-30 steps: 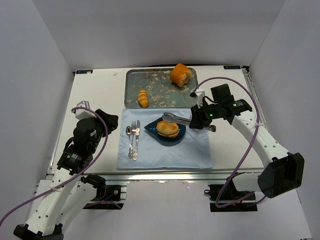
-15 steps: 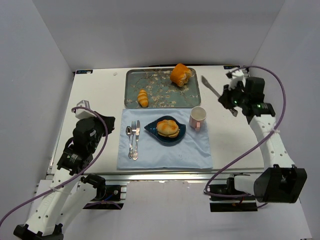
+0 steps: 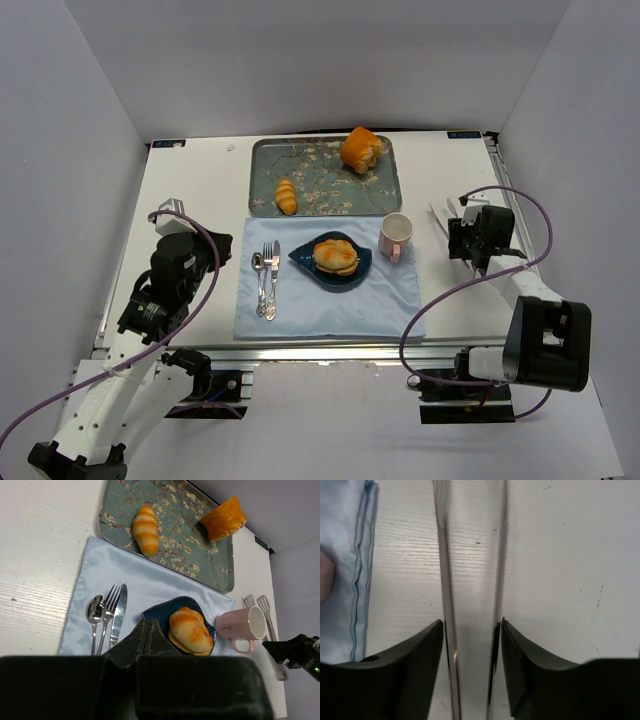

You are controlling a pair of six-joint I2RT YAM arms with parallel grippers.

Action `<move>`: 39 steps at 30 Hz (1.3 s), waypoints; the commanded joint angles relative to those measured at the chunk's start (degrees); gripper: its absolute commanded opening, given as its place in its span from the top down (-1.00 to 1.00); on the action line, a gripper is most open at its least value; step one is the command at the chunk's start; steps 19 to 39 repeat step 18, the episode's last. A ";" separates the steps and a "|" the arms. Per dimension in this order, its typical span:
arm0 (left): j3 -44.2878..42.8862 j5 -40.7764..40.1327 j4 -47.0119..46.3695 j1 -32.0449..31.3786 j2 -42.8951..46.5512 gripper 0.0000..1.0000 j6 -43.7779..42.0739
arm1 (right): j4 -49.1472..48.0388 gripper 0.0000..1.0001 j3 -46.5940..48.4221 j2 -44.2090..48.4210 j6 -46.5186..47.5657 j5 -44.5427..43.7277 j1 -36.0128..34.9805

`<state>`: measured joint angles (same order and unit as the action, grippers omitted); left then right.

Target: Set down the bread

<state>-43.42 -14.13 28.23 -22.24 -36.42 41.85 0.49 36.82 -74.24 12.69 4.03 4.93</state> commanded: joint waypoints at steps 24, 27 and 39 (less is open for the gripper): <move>-0.70 -0.81 1.13 0.35 2.32 -0.30 0.25 | 13.91 -0.80 22.32 1.54 1.82 -0.71 2.10; -0.70 -0.81 1.13 0.35 2.32 -0.30 0.25 | 13.91 -0.80 22.32 1.54 1.82 -0.71 2.10; -0.70 -0.81 1.13 0.35 2.32 -0.30 0.25 | 13.91 -0.80 22.32 1.54 1.82 -0.71 2.10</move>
